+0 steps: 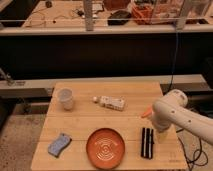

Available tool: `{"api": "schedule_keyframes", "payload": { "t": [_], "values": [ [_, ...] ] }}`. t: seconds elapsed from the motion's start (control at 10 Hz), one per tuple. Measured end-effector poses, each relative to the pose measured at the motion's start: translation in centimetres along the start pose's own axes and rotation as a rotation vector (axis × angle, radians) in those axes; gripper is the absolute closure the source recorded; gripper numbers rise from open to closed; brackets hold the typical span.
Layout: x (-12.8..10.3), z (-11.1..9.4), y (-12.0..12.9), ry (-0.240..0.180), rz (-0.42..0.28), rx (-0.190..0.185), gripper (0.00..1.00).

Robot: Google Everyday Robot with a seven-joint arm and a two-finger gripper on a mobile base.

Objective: Place the eraser on the white sponge

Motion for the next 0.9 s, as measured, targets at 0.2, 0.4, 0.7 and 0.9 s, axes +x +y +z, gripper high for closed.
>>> {"api": "schedule_keyframes", "payload": {
  "t": [0.2,0.4,0.7,0.9],
  "values": [
    [-0.2,0.5,0.4,0.002,-0.036,-0.001,0.20],
    [-0.5,1.6,0.9,0.001,-0.086,0.000,0.20],
    [-0.7,2.5,1.5,-0.003,-0.141,0.002,0.20],
    [-1.1,3.4,1.8,-0.012,-0.175,0.004,0.20]
  ]
}}
